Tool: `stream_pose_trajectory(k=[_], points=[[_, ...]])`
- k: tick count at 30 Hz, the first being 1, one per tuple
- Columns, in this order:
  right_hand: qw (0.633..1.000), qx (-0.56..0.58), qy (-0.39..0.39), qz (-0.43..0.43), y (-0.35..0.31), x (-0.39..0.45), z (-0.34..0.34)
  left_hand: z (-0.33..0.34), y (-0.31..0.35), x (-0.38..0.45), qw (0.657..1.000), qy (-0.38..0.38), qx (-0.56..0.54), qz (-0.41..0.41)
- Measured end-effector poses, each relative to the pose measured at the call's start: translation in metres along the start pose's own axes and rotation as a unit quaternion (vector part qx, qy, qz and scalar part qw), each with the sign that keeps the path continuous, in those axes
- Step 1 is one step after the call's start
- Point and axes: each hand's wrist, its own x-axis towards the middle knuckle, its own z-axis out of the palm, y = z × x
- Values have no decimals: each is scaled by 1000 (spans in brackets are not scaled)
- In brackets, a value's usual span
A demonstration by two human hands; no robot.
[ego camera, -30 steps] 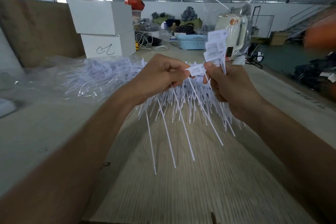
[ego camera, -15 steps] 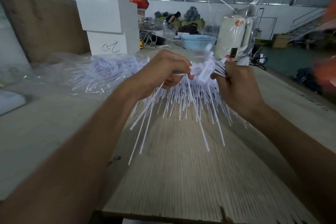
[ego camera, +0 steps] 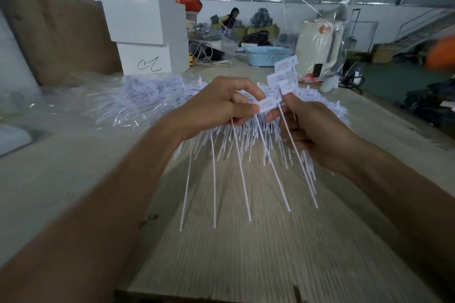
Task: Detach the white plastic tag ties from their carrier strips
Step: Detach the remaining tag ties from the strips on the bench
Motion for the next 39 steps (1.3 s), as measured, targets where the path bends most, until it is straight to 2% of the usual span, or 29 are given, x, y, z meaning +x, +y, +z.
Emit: stream_pose_trajectory(k=[6,12,16,20,24,30,34,37,38,39], points=[[999,-16,-4,-33,3,-2,3,7,0,2,1000,-9,0,0],[998,16,38,-43,8,0,4,12,-3,2,994,36,104,-9],[996,-42,17,-82,13,-1,7,15,1,2,992,46,117,-10],[965,-187,8,-183,15,0,13,15,-1,4,997,58,-5,-53],[939,-258,-5,-228,15,-4,17,15,-8,8,992,57,-85,-79],[869,-410,0,-278,6,-12,10,13,-6,8,989,46,-90,-112],[792,-504,43,-340,1,-14,1,17,3,6,983,49,-146,-104],[701,-583,52,-408,-4,-17,-5,15,7,4,989,26,-107,-100],[685,-598,50,-412,-4,-16,-7,14,7,3,990,26,-93,-102],[686,-603,47,-404,-4,-15,-9,14,7,2,991,25,-83,-99]])
